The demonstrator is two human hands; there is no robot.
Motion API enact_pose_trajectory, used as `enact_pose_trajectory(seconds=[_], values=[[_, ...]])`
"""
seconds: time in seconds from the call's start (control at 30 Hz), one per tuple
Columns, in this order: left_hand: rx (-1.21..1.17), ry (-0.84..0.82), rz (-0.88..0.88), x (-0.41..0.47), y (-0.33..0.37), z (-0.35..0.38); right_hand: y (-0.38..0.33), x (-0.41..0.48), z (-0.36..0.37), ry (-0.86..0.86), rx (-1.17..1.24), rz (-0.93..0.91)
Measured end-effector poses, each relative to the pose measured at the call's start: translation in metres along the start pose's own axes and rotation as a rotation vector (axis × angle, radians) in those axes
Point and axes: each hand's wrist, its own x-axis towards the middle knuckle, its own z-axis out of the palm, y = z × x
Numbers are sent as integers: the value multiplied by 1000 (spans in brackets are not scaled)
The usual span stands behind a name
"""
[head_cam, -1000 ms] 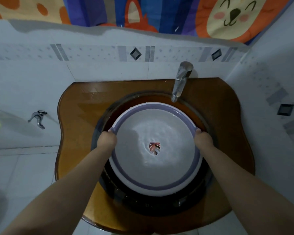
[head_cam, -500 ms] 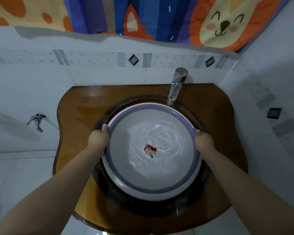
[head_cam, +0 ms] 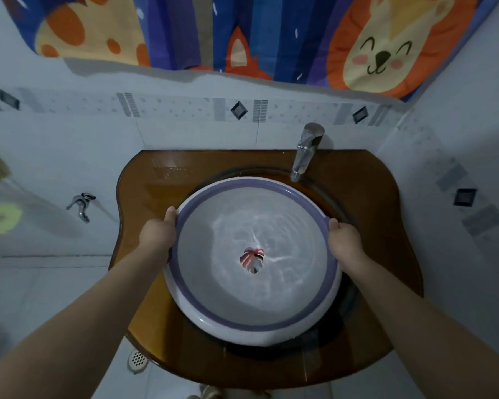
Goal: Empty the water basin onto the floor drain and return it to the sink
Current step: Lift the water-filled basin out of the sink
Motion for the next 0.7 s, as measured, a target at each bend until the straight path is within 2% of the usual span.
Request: enact_pose_trajectory(seconds=[0.4, 0.57, 0.7], values=[[-16, 114, -23, -25, -8, -38, -46, -20, -13, -58, 63, -108], [-146, 192, -106, -38, -20, -55, -73, -27, -11, -118, 62, -196], [-156, 262, -115, -49, -37, -71, -92, -33, -2, -180, 64, -254]])
